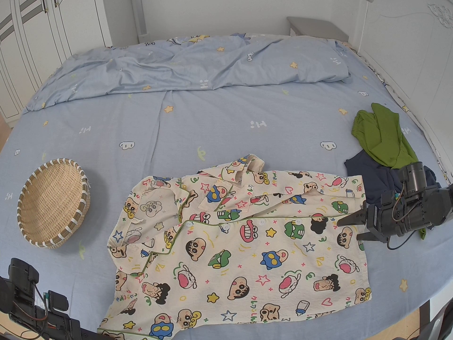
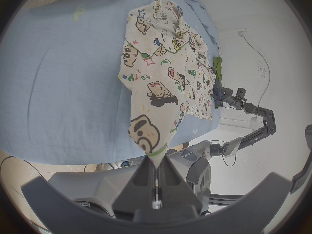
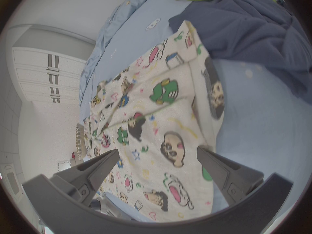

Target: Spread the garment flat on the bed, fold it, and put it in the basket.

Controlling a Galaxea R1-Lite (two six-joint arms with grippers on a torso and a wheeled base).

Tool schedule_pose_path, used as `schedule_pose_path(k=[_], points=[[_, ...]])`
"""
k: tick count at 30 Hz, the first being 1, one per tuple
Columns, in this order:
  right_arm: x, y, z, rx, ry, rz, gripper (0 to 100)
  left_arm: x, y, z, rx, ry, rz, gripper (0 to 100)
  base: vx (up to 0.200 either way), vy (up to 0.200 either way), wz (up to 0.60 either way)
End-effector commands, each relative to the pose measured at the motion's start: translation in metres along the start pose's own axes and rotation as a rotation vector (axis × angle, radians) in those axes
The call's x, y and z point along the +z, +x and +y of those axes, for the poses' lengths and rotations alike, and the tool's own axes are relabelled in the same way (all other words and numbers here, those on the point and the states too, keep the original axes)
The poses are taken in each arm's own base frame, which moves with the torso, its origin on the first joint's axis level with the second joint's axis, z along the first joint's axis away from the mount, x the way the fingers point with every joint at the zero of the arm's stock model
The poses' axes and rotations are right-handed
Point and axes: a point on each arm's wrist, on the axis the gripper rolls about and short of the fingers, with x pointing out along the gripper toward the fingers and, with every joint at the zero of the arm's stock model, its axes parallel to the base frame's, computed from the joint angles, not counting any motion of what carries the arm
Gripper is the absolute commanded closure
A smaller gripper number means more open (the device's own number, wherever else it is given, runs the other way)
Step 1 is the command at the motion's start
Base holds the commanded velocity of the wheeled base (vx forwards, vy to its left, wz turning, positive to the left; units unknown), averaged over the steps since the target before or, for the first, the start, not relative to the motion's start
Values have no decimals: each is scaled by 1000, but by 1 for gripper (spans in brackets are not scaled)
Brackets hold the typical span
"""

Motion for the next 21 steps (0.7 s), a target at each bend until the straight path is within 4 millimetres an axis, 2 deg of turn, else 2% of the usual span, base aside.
schedule_pose_path(k=[1,7,10,11,13,21], points=[[32,15,-8,-1,38,-44,0,-1,-2,-1,5,11,-19,100,0,0,0],[63,8,-1,26,41,-138,0,-1,-2,-1,5,12,-20,100,0,0,0],[67,7,1,31,45,-149,0,-1,-2,-1,5,11,-20,100,0,0,0],[79,10,-3,31,57,-172,0,-1,-2,-1,5,12,-21,100,0,0,0],[88,9,-8,24,63,-196,0,-1,-2,-2,7,13,-22,100,0,0,0],[105,0,-11,-19,61,-272,0,-1,-2,-2,6,14,-25,100,0,0,0]])
